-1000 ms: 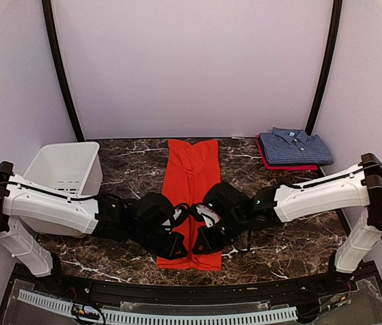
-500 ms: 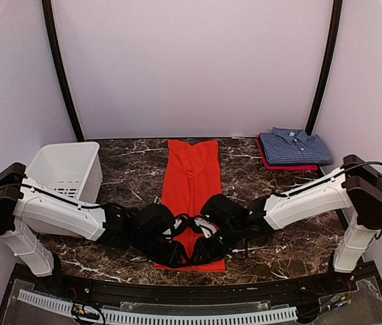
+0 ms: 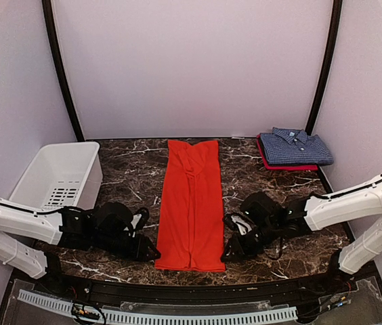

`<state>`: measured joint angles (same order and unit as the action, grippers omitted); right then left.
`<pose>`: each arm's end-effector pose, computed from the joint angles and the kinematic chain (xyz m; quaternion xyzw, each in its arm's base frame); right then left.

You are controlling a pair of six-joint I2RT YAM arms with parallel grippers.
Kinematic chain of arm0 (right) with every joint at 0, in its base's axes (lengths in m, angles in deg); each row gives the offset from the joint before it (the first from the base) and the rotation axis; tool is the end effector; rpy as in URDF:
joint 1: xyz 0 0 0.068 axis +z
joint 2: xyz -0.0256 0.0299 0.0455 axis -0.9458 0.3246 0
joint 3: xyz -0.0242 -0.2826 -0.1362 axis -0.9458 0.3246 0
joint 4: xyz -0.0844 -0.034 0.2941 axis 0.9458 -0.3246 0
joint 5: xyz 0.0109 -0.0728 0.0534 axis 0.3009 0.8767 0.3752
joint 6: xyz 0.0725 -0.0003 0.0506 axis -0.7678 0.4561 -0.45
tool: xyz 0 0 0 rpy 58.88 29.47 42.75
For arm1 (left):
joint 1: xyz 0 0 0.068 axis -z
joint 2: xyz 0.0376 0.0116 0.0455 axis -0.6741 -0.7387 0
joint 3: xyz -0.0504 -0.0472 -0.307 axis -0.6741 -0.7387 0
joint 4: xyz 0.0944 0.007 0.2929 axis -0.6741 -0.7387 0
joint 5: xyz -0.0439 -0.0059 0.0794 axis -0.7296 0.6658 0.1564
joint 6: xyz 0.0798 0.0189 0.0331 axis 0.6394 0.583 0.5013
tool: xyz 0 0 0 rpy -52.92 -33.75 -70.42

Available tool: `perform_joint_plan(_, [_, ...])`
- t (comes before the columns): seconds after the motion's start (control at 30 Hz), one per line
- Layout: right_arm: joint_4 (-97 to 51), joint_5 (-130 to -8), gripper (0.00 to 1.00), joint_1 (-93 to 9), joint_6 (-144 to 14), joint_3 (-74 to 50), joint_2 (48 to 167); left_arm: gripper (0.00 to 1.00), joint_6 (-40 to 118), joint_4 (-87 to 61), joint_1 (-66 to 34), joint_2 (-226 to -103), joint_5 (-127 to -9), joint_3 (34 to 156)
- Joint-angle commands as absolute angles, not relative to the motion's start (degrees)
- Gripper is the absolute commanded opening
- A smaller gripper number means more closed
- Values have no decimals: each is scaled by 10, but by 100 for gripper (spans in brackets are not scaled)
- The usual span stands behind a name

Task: Fold and stack the mixed laundry pile
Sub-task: Adjust the rectangle-folded T-shirt at the center of the board, then pick up the rectangle-folded T-shirt from the center of the board, then fold the rectangle-folded T-shirt at the center of the board.

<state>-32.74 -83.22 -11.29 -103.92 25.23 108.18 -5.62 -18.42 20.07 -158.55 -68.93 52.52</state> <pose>0.1339 0.2888 0.1397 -0.1738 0.9191 0.3518 0.0370 0.1209 -0.2599 0.1537 0.0841 0.9122 -0.3770 0.1367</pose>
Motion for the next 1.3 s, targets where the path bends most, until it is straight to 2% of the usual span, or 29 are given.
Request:
perform_joint_plan(0.0, [-314,-841,29,-126,-1067,293,1072,36,-94,-207,188,-1565,-678,485])
perform_joint_plan(0.3, [-224,-883,29,-130,-1083,308,1136,31,-96,-121,185,-1665,-720,491])
perform_joint_plan(0.5, [-186,-895,29,-130,-1088,300,1168,28,-98,-95,185,-1687,-728,496])
perform_joint_plan(0.6, [-172,-902,22,-130,-1090,300,1177,22,-97,-88,185,-1695,-728,497])
perform_joint_plan(0.63, [-173,-903,18,-130,-1090,298,1180,17,-97,-86,185,-1697,-730,497])
perform_joint_plan(0.73, [-167,-911,1,-129,-1092,300,1177,7,-89,-76,189,-1697,-742,499])
perform_joint_plan(0.8, [-165,-911,0,-122,-1091,303,1166,1,-78,-87,202,-1692,-744,509])
perform_joint_plan(1.1, [-271,-850,0,-104,-1081,299,1016,0,-73,-142,234,-1607,-711,529])
perform_joint_plan(1.27, [-289,-840,0,-161,-1017,263,1024,0,-24,-159,190,-1623,-708,575])
